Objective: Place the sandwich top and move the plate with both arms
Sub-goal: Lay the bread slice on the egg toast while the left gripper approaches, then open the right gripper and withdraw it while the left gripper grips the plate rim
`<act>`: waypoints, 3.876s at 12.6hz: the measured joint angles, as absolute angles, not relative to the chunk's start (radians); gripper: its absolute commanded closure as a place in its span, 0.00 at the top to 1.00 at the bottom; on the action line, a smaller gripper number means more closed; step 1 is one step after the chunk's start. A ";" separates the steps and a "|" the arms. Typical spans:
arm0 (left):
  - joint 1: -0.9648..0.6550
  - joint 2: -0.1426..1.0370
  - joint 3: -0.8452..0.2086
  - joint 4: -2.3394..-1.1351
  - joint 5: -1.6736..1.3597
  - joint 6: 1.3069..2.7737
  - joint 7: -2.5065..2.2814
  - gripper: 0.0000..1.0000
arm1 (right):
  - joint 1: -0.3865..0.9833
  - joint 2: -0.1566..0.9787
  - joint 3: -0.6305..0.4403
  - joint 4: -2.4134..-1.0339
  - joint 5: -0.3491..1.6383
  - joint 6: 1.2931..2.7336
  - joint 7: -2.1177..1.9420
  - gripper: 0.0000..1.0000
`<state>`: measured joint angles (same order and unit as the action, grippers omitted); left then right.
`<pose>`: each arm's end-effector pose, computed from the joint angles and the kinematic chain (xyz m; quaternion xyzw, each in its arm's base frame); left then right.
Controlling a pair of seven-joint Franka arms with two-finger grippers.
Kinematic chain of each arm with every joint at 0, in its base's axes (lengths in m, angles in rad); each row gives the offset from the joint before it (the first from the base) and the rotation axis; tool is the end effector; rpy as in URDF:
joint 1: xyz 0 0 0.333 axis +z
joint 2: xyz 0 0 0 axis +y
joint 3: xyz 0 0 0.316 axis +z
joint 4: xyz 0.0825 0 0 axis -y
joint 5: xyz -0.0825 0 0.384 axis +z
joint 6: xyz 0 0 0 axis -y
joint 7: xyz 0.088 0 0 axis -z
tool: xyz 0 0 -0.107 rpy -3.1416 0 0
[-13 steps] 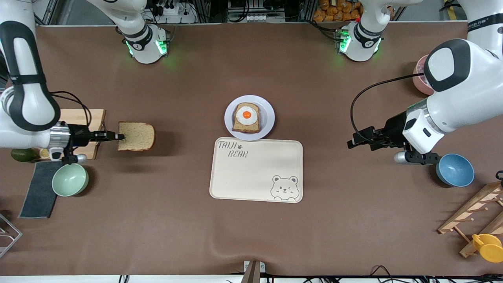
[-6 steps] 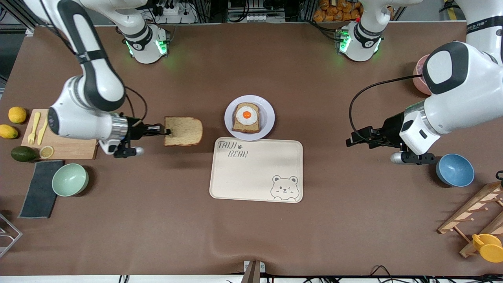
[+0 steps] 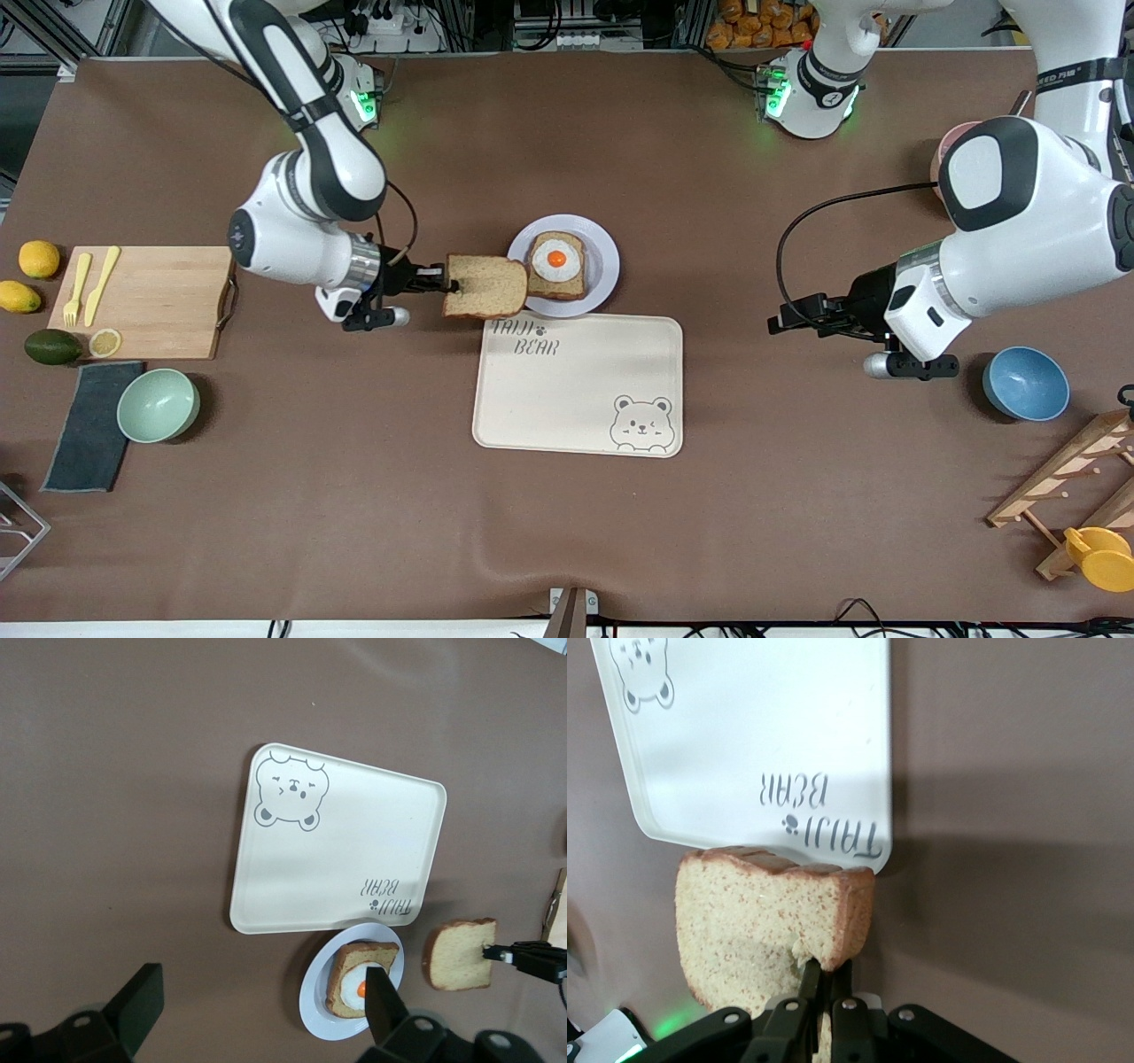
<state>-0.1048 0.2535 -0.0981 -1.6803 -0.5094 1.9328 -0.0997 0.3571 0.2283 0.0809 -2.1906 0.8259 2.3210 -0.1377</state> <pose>0.6195 -0.1565 0.4616 0.9680 0.0408 -0.0379 0.2446 0.4918 0.2450 0.2781 -0.9562 0.0173 0.0894 0.2781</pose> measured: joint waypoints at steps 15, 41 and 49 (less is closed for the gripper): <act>-0.084 0.261 -0.138 -1.907 -0.765 1.978 0.092 1.00 | 0.684 0.294 0.081 -2.268 1.038 2.633 -0.070 0.00; -0.108 0.422 -0.222 -2.235 -1.510 1.989 0.749 1.00 | 0.343 0.185 0.030 -2.186 0.843 2.249 0.037 0.78; -0.148 0.512 -0.222 -2.252 -1.547 2.038 0.883 1.00 | 0.101 0.181 0.028 -2.035 0.594 1.970 0.037 0.86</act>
<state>-0.1478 0.5117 -0.2221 -2.2515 -1.5475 2.0383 0.8832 0.1009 0.1807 0.0280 -2.0354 0.5937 1.9695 0.0368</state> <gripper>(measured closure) 0.000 0.185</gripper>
